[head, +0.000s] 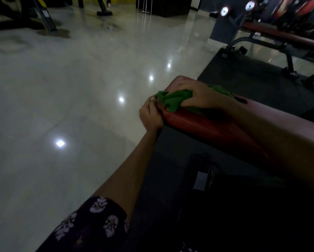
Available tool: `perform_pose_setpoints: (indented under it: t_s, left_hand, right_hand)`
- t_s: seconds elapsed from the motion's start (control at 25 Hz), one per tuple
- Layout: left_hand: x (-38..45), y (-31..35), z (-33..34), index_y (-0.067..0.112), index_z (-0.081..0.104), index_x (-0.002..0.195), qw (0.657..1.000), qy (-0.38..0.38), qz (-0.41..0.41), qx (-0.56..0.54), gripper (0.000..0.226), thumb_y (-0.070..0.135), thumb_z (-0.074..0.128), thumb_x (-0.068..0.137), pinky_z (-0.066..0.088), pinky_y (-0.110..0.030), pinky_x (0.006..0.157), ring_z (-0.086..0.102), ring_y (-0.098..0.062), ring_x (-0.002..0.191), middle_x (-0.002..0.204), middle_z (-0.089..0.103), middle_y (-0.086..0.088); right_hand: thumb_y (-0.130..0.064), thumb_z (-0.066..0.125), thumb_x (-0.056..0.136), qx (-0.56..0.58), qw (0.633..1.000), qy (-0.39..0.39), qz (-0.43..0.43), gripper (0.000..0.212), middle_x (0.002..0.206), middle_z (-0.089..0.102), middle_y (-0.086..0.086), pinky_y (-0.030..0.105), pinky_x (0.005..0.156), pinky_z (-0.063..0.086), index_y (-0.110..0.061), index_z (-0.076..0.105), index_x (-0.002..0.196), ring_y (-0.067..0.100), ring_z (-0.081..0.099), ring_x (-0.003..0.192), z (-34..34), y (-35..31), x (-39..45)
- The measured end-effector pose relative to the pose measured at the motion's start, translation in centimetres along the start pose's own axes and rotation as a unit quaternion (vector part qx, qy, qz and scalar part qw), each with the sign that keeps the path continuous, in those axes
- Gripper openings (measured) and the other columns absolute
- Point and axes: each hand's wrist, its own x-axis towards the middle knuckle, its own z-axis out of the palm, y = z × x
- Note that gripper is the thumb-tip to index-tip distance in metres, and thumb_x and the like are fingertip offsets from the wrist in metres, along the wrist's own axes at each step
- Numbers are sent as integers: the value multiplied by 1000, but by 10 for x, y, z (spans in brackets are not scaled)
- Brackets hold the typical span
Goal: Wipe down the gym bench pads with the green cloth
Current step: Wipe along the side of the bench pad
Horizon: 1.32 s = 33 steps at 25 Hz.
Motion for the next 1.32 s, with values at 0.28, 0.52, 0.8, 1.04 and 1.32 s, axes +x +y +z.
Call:
perform_pose_setpoints:
  t_s: [0.28, 0.52, 0.8, 1.04, 1.32]
  left_hand:
    - [4, -1, -6, 14, 69, 83, 999, -30, 11, 5, 35, 24, 37, 91, 48, -36, 74, 58, -15, 77, 78, 66, -1]
    - [17, 31, -14, 6, 60, 111, 940, -164, 63, 293, 33, 22, 35, 96, 42, -29, 81, 59, -22, 97, 105, 64, -9]
    - [18, 52, 40, 15, 53, 123, 787, -294, 159, 518, 36, 31, 34, 97, 33, -45, 98, 46, -25, 122, 135, 50, -4]
    - [24, 46, 39, 17, 59, 113, 791, -267, 172, 523, 31, 32, 40, 94, 37, -42, 91, 52, -25, 111, 121, 59, -3]
    - [20, 53, 37, 18, 54, 123, 784, -282, 158, 531, 34, 29, 37, 96, 35, -43, 97, 46, -27, 121, 133, 53, -4]
  right_hand:
    - [-35, 60, 75, -73, 994, 47, 69, 45, 110, 57, 1, 36, 86, 43, -24, 64, 118, 16, 51, 99, 15, -5, 16]
    - [-45, 52, 70, -145, 989, 12, 21, 55, 116, 53, 0, 37, 81, 44, -35, 59, 124, 18, 47, 102, 12, -21, -88]
    - [-26, 64, 85, -103, 976, 51, 183, 46, 118, 51, 9, 40, 90, 41, -25, 55, 129, 26, 51, 107, -19, 41, -88]
    - [-38, 53, 89, -159, 917, 74, 358, 53, 131, 44, 18, 41, 95, 38, -22, 43, 138, 38, 46, 118, -22, 64, -41]
    - [-43, 48, 91, -211, 946, 60, 237, 56, 123, 51, 12, 44, 93, 42, -26, 31, 141, 33, 49, 114, -14, 34, -153]
